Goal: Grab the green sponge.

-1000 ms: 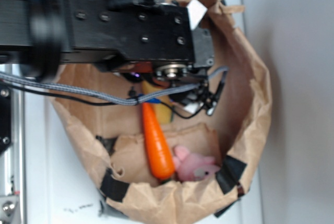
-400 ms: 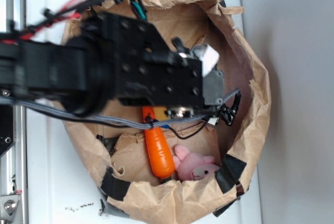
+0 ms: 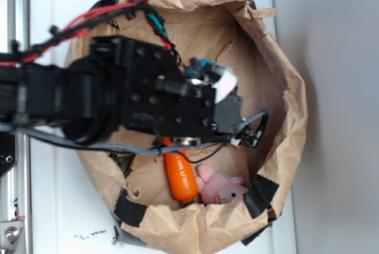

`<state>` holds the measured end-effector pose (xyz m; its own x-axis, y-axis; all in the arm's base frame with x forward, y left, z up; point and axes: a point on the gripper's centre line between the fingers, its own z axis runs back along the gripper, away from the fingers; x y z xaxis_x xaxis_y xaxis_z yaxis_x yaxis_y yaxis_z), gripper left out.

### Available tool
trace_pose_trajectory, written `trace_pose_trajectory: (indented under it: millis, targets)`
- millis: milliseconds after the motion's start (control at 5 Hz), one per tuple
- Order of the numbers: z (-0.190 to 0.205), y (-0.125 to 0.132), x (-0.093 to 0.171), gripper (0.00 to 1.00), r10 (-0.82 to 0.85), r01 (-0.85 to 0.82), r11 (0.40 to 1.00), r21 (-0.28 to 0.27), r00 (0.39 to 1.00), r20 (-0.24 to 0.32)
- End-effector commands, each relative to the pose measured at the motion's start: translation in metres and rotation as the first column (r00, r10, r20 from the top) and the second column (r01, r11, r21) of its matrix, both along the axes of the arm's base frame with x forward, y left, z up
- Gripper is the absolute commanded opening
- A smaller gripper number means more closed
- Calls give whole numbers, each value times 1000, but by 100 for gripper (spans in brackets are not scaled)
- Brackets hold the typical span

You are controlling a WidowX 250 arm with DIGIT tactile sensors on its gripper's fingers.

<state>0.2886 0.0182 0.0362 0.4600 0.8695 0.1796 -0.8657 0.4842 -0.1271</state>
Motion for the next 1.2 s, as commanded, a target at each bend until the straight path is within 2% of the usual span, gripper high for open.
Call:
trace_pose_trajectory:
  millis: [0, 200, 400, 800, 1000]
  targets:
    - [61, 23, -13, 100, 63, -63, 996, -69, 998, -13]
    - [67, 25, -20, 100, 58, -58, 995, -79, 998, 4]
    - [56, 26, -24, 100, 60, -60, 996, -63, 998, -3]
    - [38, 37, -44, 100, 31, -30, 999, -32, 998, 51]
    - [31, 39, -46, 100, 26, -24, 999, -23, 998, 54]
